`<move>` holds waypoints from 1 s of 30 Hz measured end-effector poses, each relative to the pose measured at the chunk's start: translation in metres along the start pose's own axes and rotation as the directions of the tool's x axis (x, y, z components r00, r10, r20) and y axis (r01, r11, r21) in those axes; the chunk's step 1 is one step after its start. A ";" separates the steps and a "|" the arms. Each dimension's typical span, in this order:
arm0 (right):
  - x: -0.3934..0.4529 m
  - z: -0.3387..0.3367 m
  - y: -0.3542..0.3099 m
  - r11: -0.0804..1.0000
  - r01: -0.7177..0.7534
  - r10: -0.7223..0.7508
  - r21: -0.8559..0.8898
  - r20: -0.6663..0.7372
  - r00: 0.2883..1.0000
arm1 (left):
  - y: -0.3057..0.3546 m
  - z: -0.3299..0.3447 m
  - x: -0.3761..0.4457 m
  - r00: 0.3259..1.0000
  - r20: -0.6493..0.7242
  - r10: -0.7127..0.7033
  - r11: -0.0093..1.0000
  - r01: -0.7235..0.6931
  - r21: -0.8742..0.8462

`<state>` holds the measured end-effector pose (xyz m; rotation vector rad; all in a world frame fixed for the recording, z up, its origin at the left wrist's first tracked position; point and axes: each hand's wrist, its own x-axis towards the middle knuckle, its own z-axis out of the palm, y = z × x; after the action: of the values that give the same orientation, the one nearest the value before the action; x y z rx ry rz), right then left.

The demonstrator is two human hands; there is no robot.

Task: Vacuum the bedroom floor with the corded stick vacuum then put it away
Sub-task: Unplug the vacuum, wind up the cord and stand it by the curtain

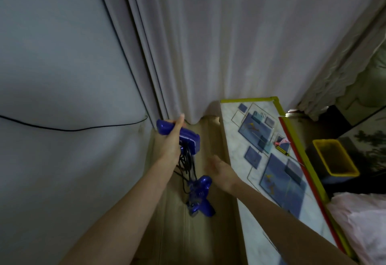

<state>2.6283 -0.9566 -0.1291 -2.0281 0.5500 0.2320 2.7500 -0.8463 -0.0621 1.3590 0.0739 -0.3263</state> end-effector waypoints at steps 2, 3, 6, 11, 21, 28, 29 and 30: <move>-0.014 -0.007 0.002 1.000 0.024 -0.025 -0.009 -0.077 0.997 | 0.007 0.001 -0.008 0.991 0.113 -0.064 0.995 0.072 -0.064; -0.020 -0.009 0.004 1.000 0.023 -0.023 -0.006 -0.112 0.993 | 0.013 0.004 -0.013 0.979 0.189 -0.072 0.993 0.089 -0.081; -0.040 -0.011 0.004 0.999 0.028 -0.032 -0.026 -0.182 0.983 | 0.027 0.009 -0.025 0.927 0.367 -0.071 0.996 0.087 -0.029; -0.081 -0.001 -0.020 0.978 0.207 -0.205 -0.017 -0.229 0.952 | 0.051 0.016 -0.050 0.778 0.616 -0.121 0.990 0.138 0.020; -0.228 0.078 -0.026 0.992 -0.005 -0.076 -0.126 -0.630 0.773 | 0.043 0.012 -0.183 0.102 0.955 -0.278 0.949 0.180 0.258; -0.377 0.159 -0.012 0.953 -0.269 0.251 0.143 -0.869 0.428 | 0.018 0.004 -0.342 -0.337 0.843 -0.420 0.876 0.092 0.473; -0.400 0.172 -0.010 0.938 -0.284 0.299 0.200 -0.881 0.367 | 0.014 -0.001 -0.368 -0.385 0.814 -0.435 0.863 0.078 0.498; -0.422 0.186 -0.009 0.919 -0.293 0.350 0.263 -0.886 0.302 | 0.011 -0.008 -0.395 -0.432 0.780 -0.453 0.848 0.061 0.526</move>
<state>2.2729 -0.6716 -0.0539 -1.8004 1.6818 -0.7947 2.3781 -0.7629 0.0409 0.7588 -1.2266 -2.0514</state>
